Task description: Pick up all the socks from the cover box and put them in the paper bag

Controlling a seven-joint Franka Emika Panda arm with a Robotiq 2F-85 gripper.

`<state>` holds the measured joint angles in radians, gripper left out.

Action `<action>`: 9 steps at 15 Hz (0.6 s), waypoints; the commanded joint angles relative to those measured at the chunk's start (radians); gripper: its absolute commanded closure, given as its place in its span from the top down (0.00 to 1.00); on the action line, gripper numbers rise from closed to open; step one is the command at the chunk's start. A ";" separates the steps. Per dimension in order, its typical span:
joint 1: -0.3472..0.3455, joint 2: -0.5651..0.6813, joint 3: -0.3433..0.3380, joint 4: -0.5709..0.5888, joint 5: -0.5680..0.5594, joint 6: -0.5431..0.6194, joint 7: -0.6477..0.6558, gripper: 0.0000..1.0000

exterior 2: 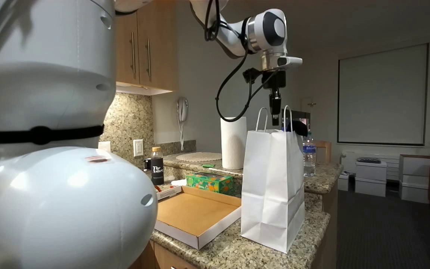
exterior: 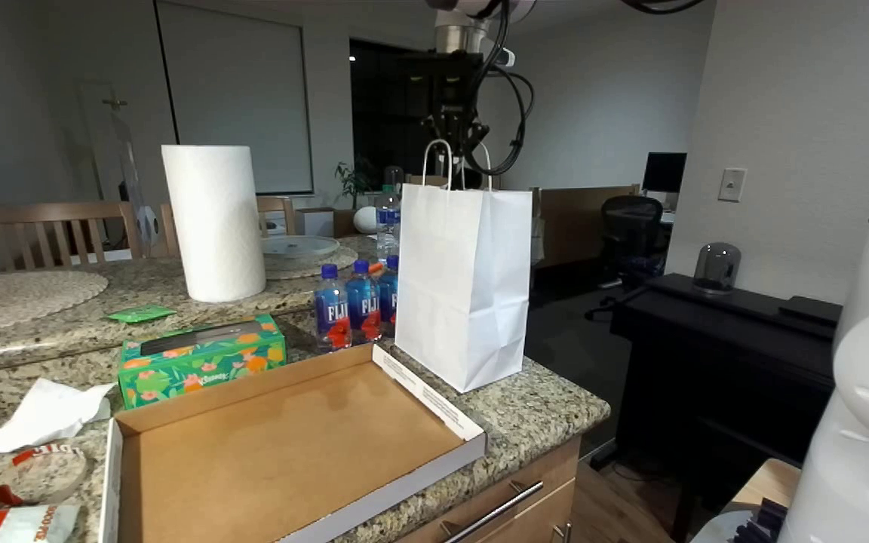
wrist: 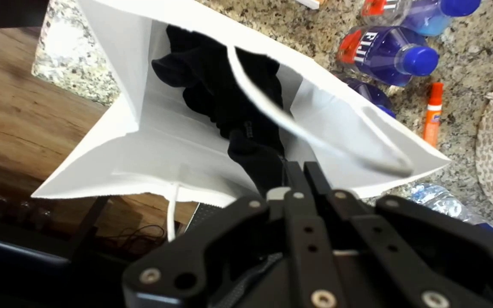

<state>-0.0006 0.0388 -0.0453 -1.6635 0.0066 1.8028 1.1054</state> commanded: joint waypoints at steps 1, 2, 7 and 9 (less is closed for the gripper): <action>-0.010 -0.006 0.001 -0.002 0.003 -0.006 -0.016 0.07; -0.010 -0.004 0.002 -0.001 -0.004 -0.009 -0.012 0.32; -0.011 -0.022 0.000 -0.006 0.004 0.028 -0.013 0.51; -0.015 -0.049 -0.003 -0.012 0.018 0.074 -0.006 0.63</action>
<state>-0.0008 0.0350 -0.0476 -1.6618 -0.0024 1.8268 1.1054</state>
